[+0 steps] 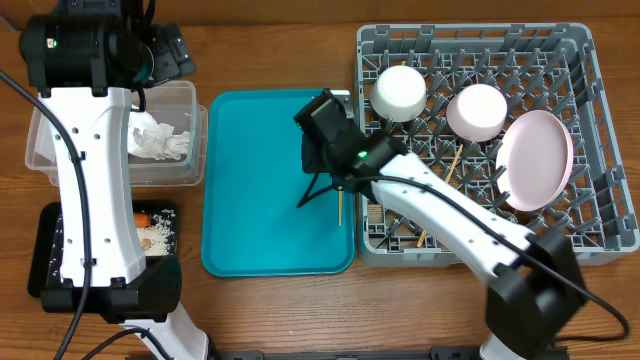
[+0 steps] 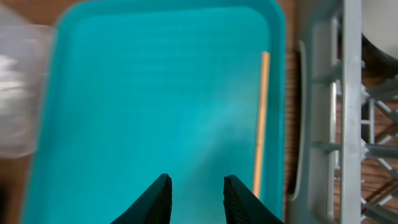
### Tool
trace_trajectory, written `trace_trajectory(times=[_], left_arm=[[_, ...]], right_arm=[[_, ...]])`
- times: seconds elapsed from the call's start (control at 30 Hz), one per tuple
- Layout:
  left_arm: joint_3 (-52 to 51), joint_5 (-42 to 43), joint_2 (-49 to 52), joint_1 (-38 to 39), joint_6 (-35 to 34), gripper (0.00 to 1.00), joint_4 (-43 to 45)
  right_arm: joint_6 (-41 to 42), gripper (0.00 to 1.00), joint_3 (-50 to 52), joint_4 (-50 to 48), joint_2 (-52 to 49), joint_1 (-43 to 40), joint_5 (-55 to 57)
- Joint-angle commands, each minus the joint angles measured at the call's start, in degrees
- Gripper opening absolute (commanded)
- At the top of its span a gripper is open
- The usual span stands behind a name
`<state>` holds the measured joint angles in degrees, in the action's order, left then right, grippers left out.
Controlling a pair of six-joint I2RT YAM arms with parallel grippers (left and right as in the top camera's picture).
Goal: Sort waste into correct bins and load items into the dishwasher
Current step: 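Release the chopstick and move the right gripper back to the teal tray, then lower the right gripper and grasp the remaining wooden chopstick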
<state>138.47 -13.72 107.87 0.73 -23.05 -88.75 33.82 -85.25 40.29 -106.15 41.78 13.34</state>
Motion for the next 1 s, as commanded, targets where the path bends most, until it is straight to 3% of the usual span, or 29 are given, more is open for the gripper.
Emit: trace_trajectory(times=[0.0,0.53,0.97], left_arm=[[0.44,0.24,-1.70,0.04,-0.98,1.00,0.09],[0.44,0.22,-1.70,0.04,-0.98,1.00,0.09],[0.44,0.24,-1.70,0.04,-0.98,1.00,0.09]], right_arm=[[3.10,0.31,0.07,-0.66,-3.78,0.00,5.38],[1.97,0.36,0.07,-1.92,-12.46,0.00,8.28],[2.01,0.47,0.13,-2.73,-14.43,0.00,8.02]])
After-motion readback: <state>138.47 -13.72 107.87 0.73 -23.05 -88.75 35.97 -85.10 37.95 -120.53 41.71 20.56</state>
